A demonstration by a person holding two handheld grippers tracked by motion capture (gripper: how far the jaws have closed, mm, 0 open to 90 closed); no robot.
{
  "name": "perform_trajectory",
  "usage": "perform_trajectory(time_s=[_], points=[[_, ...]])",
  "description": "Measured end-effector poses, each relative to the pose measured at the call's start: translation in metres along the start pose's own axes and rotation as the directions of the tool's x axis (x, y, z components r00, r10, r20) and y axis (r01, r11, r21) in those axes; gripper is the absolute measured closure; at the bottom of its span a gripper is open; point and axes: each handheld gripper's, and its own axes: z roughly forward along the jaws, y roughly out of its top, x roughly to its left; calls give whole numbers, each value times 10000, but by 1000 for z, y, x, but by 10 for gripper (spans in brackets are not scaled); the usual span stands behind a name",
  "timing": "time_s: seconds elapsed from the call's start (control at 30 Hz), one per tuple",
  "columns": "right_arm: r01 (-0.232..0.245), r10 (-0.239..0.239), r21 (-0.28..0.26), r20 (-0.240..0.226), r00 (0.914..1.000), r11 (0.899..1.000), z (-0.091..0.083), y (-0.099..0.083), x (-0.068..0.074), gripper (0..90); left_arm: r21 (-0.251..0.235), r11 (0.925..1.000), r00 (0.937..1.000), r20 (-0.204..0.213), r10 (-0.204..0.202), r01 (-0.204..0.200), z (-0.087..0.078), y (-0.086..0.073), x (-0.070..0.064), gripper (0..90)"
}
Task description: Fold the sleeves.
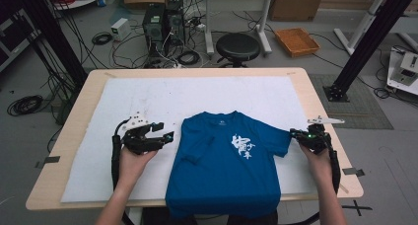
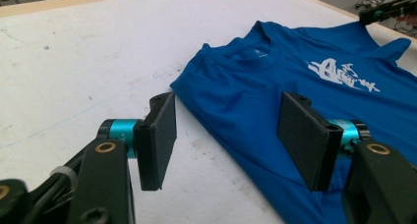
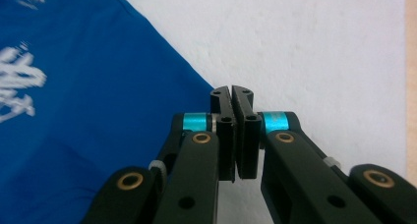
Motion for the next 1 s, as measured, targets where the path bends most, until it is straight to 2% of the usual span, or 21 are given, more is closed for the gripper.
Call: perform_trajectory(time_s=[0.17, 0.4, 0.57, 0.6, 0.63, 0.8, 1.0], points=[[97, -110, -521, -248, 9996, 9986, -15, 11, 10, 891, -6, 10000, 10000, 51, 73, -73, 2, 3, 0, 402], [680, -708, -710, -369, 9968, 9952, -23, 33, 49, 890, 2, 9998, 9998, 72, 210, -210, 7, 5, -2, 402], [1241, -1262, -610, -319, 9915, 9904, -20, 47, 80, 890, -29, 9999, 9998, 53, 165, -165, 6, 6, -1, 402], [1403, -1418, -536, -263, 9895, 9887, -18, 51, 91, 890, -23, 9999, 9998, 46, 168, -168, 6, 6, -1, 402], [1403, -1418, -536, -263, 9895, 9887, -18, 51, 91, 890, 1, 9999, 9999, 50, 140, -140, 6, 6, -1, 402], [1667, -1675, -346, -237, 9856, 9854, -12, 58, 117, 889, 14, 9999, 9998, 82, 158, -158, 7, 7, -1, 402], [1985, -1985, -53, -423, 9792, 9801, 8, 66, 146, 887, 40, 9999, 9998, 146, 150, -151, 11, 8, -4, 402]])
